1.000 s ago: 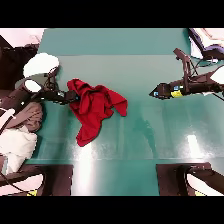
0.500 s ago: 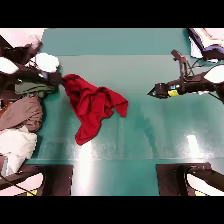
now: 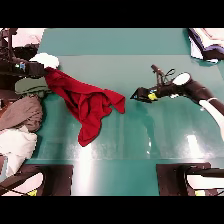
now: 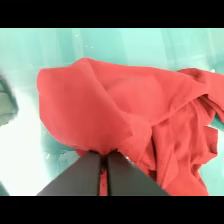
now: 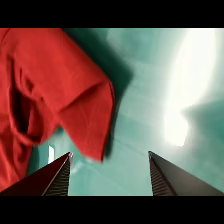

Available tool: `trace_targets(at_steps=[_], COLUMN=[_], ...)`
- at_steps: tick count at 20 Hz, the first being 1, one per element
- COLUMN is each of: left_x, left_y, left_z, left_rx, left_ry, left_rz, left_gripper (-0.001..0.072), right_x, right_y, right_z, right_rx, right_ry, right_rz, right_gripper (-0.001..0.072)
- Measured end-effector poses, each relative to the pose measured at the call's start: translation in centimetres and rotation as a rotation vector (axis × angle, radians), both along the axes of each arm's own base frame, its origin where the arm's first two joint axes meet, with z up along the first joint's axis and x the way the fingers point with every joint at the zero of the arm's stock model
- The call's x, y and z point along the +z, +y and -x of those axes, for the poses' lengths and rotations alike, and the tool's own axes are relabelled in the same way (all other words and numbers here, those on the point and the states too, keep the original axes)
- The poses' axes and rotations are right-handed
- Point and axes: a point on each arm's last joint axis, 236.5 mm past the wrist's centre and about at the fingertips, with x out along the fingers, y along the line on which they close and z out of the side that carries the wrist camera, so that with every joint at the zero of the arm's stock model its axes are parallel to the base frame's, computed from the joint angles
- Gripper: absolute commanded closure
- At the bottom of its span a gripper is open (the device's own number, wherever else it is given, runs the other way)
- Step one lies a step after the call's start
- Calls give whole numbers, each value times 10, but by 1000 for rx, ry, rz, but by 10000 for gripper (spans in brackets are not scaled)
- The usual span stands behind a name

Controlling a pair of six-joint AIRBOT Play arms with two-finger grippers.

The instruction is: Fold the shirts.

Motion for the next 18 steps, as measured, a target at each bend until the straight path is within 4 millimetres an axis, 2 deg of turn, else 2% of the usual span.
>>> trace_targets(at_steps=[4, 6, 7, 8, 9, 12, 14, 15, 16, 18], left_x=[1, 0, 0, -1, -2, -5, 0, 7, 18, 58], left_y=[0, 0, 0, 0, -1, -2, -2, -2, -2, -2], left_z=[2, 4, 5, 6, 8, 13, 13, 13, 12, 10], left_rx=[-1, -1, -3, -5, -8, -17, -19, -19, -19, -18], left_ry=[5, 12, 17, 23, 31, 53, 46, 30, 3, -94], left_rz=[-1, -1, -1, -1, -1, -3, -4, -6, -8, -15], left_gripper=[678, 679, 678, 678, 679, 679, 679, 679, 679, 679], right_x=[-27, -32, -34, -36, -38, -31, -12, 7, 28, 89], right_y=[30, 46, 53, 59, 63, 74, 76, 74, 70, 55], right_z=[-12, -20, -24, -29, -32, -44, -52, -57, -63, -74], right_rx=[0, 10, 18, 26, 35, 55, 82, 97, 111, 129], right_ry=[9, 0, -5, -13, -17, -55, -106, -150, -205, -346], right_rz=[-35, -50, -56, -56, -53, -65, -67, -66, -56, -36], right_gripper=[190, 212, 320, 461, 679, 697, 697, 697, 697, 697])
